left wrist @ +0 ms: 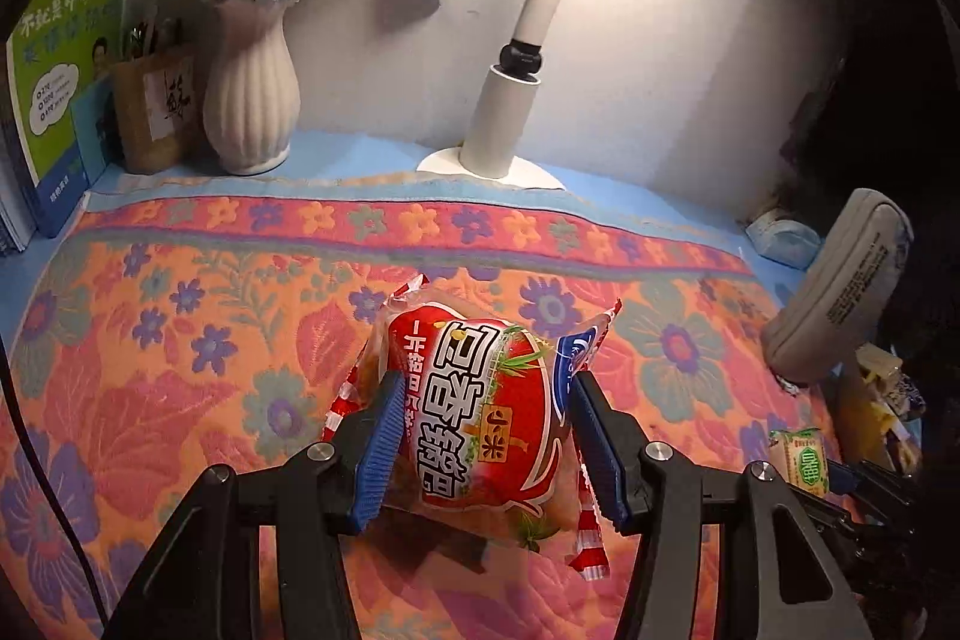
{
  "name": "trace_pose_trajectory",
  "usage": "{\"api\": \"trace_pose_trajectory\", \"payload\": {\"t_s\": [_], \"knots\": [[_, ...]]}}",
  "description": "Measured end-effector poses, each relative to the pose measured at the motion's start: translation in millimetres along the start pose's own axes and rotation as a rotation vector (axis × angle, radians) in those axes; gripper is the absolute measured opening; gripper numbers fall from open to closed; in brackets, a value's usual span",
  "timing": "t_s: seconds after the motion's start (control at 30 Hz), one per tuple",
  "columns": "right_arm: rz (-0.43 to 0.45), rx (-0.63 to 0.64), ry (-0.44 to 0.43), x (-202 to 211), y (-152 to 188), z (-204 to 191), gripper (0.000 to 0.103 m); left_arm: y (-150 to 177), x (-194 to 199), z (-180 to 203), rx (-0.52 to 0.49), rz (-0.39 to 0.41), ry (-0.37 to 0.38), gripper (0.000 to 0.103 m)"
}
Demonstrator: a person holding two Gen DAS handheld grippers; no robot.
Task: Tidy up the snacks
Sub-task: 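Grasp the red-white striped bag with the left tool while the right tool grasps the green-printed biscuit packet, then carry both packets over the glass bowl and open both tools to release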
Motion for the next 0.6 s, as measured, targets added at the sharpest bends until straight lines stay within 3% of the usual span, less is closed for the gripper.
{"api": "trace_pose_trajectory", "payload": {"t_s": [0.13, 0.3, 0.6], "knots": [[0.037, -0.017, 0.005, 29.7, 2.6, 8.2, 0.054, 0.0, 30.1, 35.7, -0.046, 0.043, 0.038, 0.053], [0.117, -0.031, 0.073, 73.6, -4.3, 28.9, 0.054, -7.3, 57.9, 99.6, -0.139, 0.1, 0.114, 0.053], [0.273, -0.196, 0.251, 162.7, -6.4, 138.8, 0.054, -2.5, 67.3, 257.3, -0.325, 0.105, 0.335, 0.053]]}}
Point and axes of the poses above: each gripper's, at about its wrist camera, not at the fingertips, and x roughly against the way its jaws point, z to its right, y to its underside, the point moved 3 cm from there along -x, roughly the way its jaws point, and after that the axes turned 5 degrees about z, right-handed, at the moved point
